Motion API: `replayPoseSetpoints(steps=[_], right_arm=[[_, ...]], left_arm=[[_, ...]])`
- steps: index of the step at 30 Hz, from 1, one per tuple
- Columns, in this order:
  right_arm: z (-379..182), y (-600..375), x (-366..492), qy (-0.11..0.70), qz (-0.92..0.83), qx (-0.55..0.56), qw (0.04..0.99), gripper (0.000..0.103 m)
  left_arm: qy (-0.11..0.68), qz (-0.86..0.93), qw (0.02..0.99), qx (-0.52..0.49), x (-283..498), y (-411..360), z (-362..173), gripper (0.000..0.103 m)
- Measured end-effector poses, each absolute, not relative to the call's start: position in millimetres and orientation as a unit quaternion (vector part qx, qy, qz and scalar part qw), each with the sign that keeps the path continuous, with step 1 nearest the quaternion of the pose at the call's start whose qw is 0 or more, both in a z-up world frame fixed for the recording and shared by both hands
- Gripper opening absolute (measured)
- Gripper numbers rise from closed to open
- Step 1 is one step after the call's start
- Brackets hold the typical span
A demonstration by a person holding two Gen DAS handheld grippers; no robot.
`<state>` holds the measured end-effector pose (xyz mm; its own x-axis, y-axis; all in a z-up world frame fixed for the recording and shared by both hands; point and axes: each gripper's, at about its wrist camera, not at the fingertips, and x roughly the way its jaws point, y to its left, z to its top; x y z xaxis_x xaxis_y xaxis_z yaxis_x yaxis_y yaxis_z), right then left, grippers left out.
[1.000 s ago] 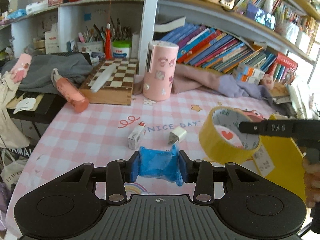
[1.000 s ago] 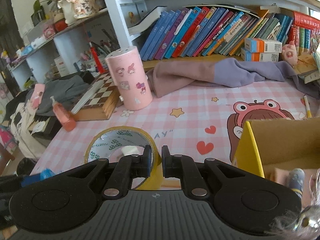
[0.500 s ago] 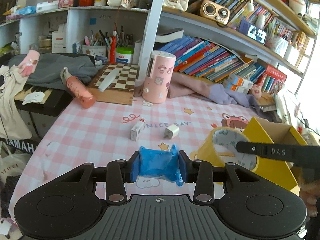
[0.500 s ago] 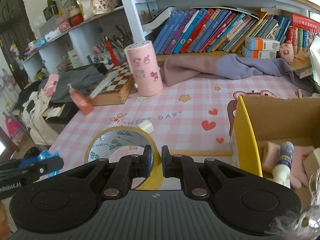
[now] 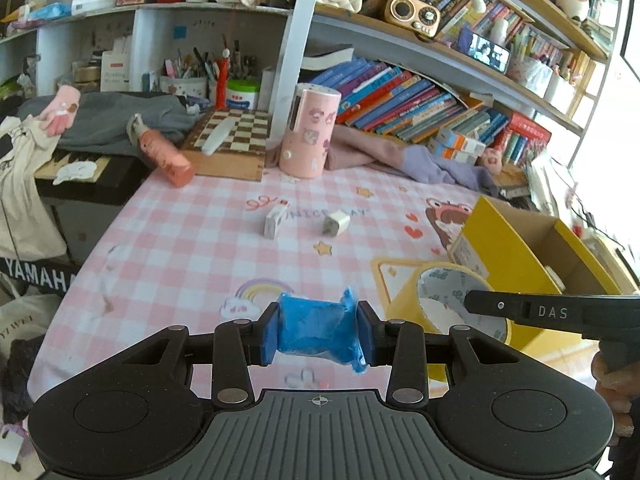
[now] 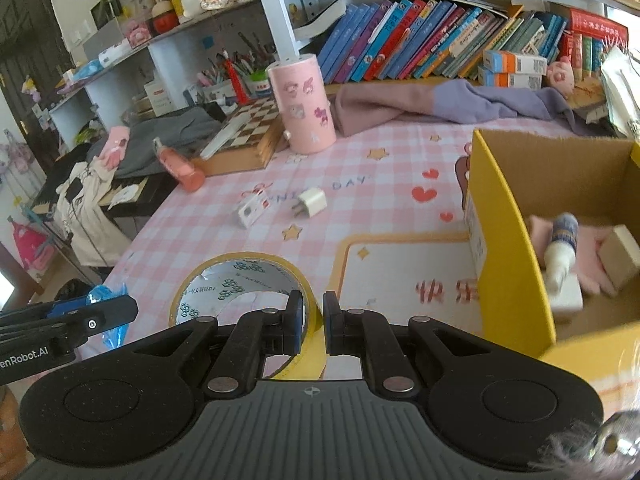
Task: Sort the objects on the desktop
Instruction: 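Lift the tape roll and blue packet with both tools toward the yellow box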
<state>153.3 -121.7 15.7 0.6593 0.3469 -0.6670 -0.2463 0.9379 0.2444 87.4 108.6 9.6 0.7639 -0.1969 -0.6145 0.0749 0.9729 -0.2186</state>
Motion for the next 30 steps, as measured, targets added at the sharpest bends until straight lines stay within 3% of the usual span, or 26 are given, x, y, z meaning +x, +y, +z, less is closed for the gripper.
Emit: replayPoseSetpoints(steps=[30], right_arm=[[8, -119, 36, 0.396, 0.130, 0.046, 0.908, 0.009]], left_arm=[[0.333, -0.152, 0.924, -0.107, 16, 100, 6, 0.038]])
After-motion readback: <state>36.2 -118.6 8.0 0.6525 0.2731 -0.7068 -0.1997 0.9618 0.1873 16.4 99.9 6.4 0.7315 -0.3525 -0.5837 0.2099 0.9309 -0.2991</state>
